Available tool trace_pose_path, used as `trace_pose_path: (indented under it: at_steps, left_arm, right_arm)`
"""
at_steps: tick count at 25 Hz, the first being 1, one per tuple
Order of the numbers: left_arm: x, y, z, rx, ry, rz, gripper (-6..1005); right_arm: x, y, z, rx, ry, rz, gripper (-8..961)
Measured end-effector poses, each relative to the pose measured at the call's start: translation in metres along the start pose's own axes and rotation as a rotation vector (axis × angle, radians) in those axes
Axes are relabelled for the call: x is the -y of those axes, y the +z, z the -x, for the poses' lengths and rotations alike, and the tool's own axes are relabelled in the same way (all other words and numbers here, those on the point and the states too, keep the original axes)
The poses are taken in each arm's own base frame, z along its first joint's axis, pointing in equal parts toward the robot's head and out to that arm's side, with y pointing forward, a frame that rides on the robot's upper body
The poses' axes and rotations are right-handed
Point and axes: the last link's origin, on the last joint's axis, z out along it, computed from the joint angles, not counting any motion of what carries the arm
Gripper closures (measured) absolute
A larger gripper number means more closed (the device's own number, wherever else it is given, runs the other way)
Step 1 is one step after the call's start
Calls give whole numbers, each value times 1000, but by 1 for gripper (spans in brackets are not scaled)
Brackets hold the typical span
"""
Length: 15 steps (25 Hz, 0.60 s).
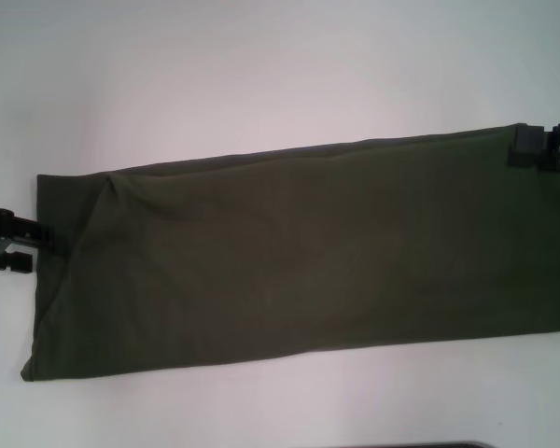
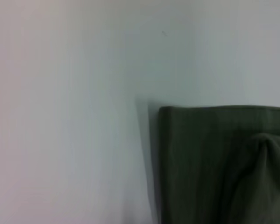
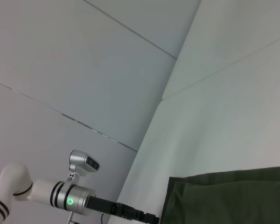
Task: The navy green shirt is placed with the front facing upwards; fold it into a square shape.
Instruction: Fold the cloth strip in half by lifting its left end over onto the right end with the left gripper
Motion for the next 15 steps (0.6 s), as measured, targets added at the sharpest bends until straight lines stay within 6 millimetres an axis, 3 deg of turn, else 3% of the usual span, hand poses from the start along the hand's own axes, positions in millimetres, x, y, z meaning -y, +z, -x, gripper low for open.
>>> trace_pose_path:
  at_steps: [15]
  left_arm:
    - [2,3,3,12,-8,-11,297]
  right_arm:
    - [1,-2,-2,2,9,-3,38]
